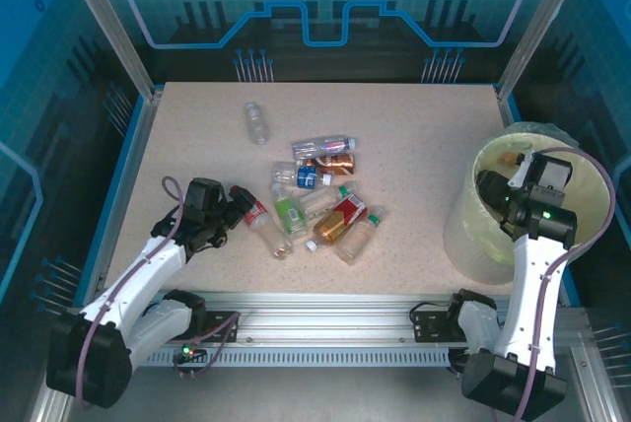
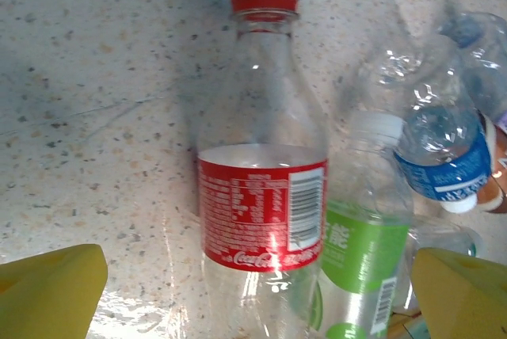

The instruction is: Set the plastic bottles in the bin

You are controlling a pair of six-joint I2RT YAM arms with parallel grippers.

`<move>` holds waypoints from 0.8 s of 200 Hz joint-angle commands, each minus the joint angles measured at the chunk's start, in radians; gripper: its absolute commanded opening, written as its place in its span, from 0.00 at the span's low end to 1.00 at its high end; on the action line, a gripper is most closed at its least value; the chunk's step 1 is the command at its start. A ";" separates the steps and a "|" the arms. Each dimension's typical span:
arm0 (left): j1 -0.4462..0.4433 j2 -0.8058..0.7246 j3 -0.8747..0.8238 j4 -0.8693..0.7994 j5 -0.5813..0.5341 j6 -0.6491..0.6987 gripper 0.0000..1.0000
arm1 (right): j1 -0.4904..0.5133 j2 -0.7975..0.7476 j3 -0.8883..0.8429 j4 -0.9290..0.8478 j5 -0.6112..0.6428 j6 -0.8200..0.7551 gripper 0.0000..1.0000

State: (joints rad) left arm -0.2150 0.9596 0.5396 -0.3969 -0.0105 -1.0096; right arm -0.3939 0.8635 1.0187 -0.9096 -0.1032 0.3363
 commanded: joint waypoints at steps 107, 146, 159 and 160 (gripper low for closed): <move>0.022 0.114 0.016 -0.011 0.036 0.012 0.99 | -0.010 -0.125 0.095 -0.057 0.117 0.048 1.00; 0.022 0.180 0.042 -0.007 0.047 0.020 0.99 | -0.007 -0.156 0.189 -0.119 0.129 0.035 1.00; 0.020 0.203 0.049 0.005 0.054 0.022 0.99 | -0.004 -0.165 0.221 -0.131 0.109 0.031 1.00; 0.020 0.205 0.050 0.006 0.055 0.023 0.99 | -0.004 -0.165 0.223 -0.131 0.107 0.032 1.00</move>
State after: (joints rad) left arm -0.2008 1.1294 0.5495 -0.3908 0.0154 -1.0115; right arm -0.3939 0.7197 1.1755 -0.9867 0.0082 0.3794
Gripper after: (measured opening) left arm 0.992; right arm 0.997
